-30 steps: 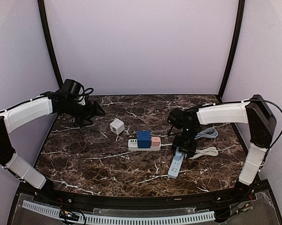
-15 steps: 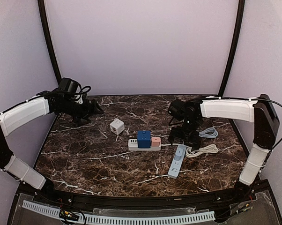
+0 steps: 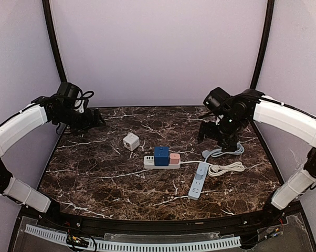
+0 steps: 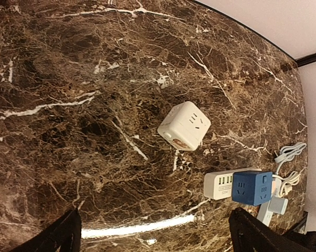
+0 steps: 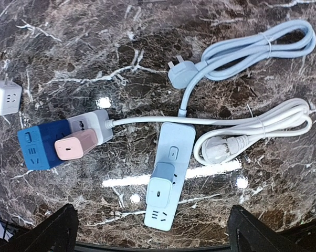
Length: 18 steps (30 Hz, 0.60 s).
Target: Insert the plug
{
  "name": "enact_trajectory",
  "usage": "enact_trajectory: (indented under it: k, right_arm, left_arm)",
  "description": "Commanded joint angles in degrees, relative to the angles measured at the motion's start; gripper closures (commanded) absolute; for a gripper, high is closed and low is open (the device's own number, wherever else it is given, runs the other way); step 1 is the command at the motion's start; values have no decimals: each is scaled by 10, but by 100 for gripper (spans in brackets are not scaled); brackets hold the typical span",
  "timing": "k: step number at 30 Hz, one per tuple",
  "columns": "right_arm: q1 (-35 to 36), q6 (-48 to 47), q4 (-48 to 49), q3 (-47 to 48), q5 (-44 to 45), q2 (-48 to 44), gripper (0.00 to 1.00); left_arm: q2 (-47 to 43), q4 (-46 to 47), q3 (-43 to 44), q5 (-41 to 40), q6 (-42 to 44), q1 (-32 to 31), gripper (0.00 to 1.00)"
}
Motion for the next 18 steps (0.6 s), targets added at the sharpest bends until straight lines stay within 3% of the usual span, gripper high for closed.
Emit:
enact_trajectory:
  k: [1, 7, 18]
  right_arm:
    - [-4, -43, -17, 42, 31, -27, 1]
    - [-3, -59, -49, 94, 56, -36, 1]
    - [-4, -66, -61, 136, 59, -9, 1]
  left_arm:
    - [-16, -45, 7, -42, 63, 19, 1]
    - [-24, -9, -11, -54, 92, 22, 1]
    - [87, -114, 87, -21, 136, 21, 7]
